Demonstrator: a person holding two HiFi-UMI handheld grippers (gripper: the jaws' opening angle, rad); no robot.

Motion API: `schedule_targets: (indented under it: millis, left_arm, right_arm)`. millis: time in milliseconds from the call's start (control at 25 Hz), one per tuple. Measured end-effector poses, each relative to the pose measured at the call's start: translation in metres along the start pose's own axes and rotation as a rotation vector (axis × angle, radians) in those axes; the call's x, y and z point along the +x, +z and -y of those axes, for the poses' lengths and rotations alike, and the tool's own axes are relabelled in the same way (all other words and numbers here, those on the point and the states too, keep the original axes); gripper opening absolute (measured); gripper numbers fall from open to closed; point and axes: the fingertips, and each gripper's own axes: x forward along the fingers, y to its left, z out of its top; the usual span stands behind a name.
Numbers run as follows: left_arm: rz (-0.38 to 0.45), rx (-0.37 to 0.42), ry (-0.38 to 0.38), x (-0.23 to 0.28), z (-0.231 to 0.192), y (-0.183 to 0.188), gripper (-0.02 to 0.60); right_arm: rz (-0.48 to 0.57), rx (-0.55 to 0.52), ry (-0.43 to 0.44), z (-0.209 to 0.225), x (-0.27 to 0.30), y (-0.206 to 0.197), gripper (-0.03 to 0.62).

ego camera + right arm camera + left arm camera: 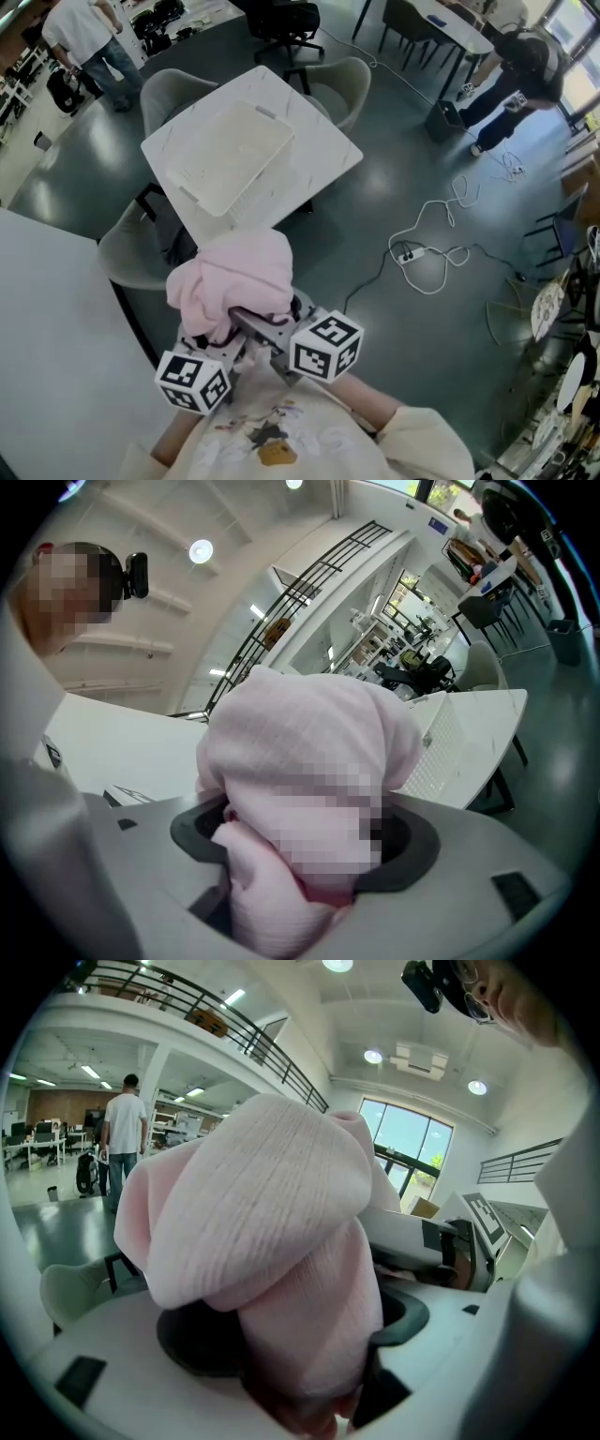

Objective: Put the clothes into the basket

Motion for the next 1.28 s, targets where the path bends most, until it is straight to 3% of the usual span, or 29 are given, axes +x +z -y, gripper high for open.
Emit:
schedule_targets:
  millis: [400, 840, 1280]
  left_arm:
    - [-0.003, -0.004, -0.039, 0.031, -0.049, 0.034, 0.365]
    - [0.012, -0.004, -0.084, 0.081, -0.125, 0.1, 0.365]
    - [-0.007, -0.023, -0.128, 0.112, -0.202, 0.141, 0.365]
  right_arm:
    - [0.014, -0.013, -0.03, 0.023, 0.055, 0.028, 0.334]
    - [0.023, -0.043, -0.072, 0.056, 0.143, 0.088, 0.334]
    - [0.012, -0.029, -0.118, 0.081, 0.228, 0.117, 0.334]
